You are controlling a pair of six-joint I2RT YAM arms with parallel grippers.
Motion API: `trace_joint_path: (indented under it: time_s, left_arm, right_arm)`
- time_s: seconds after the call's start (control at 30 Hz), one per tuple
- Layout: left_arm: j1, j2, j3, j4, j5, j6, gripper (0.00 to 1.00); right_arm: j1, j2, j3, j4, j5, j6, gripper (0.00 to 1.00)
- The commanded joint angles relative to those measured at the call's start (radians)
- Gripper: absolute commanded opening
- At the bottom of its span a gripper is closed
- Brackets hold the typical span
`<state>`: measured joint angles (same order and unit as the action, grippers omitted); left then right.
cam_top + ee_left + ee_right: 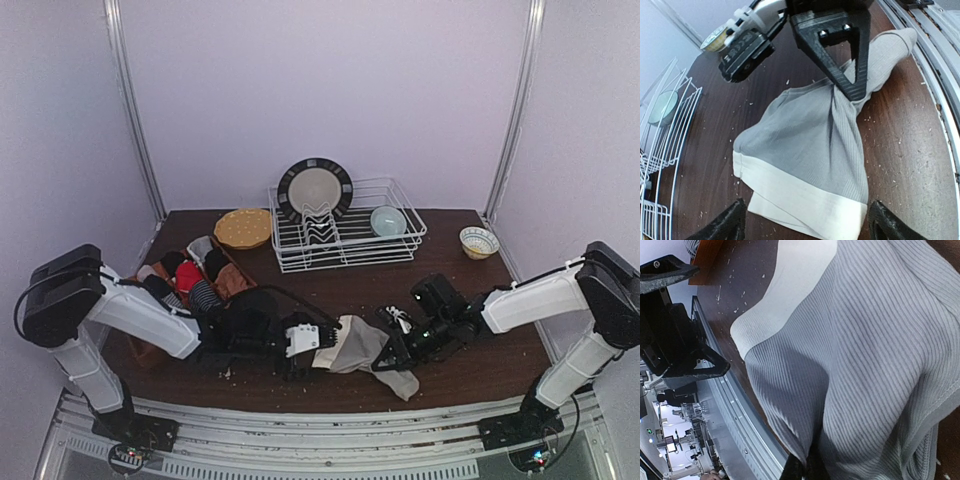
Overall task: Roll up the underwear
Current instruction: Pass from the right arm to the left
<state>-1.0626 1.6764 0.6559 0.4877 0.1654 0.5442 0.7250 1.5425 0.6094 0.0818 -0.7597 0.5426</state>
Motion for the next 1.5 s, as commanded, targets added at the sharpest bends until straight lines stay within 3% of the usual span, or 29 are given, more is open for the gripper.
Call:
trace_joint_path:
  time_s: [0.0, 0.37, 0.53, 0.67, 0.8, 0.9, 1.07, 1.17, 1.47]
  left_arm:
    - [-0.005, 0.029, 0.072, -0.157, 0.053, 0.185, 0.78]
    - [-0.028, 0.07, 0.119, -0.317, 0.115, 0.199, 0.8]
    - [-0.033, 0.129, 0.169, -0.316, 0.066, 0.233, 0.73]
    - [-0.032, 0.159, 0.214, -0.342, 0.063, 0.253, 0.58]
    - [-0.031, 0.178, 0.239, -0.384, 0.05, 0.268, 0.26]
    - [-0.031, 0.163, 0.24, -0.395, 0.043, 0.256, 0.01]
    - [-0.031, 0.108, 0.255, -0.461, 0.097, 0.207, 0.0]
    - [-0.031, 0.081, 0.272, -0.525, 0.153, 0.174, 0.0]
    - [-0.014, 0.029, 0.325, -0.726, 0.366, 0.124, 0.0]
  right_arm:
    - [-0.009, -0.019, -0.001, -0.029, -0.013, -0.025, 0.0]
    - [-0.01, -0.027, -0.001, -0.04, -0.007, -0.029, 0.0]
    - [-0.009, -0.027, -0.006, -0.039, -0.013, -0.024, 0.0]
    - [-0.009, -0.039, -0.024, -0.045, -0.009, -0.021, 0.0]
    - [-0.006, -0.07, -0.032, -0.075, 0.015, -0.026, 0.0]
    - [0.004, -0.115, -0.025, -0.133, 0.054, -0.048, 0.14]
    - [0.06, -0.206, 0.002, -0.277, 0.194, -0.109, 0.41]
    - [0.133, -0.271, 0.016, -0.346, 0.341, -0.149, 0.49]
    - [0.342, -0.332, -0.022, -0.324, 0.643, -0.206, 0.62]
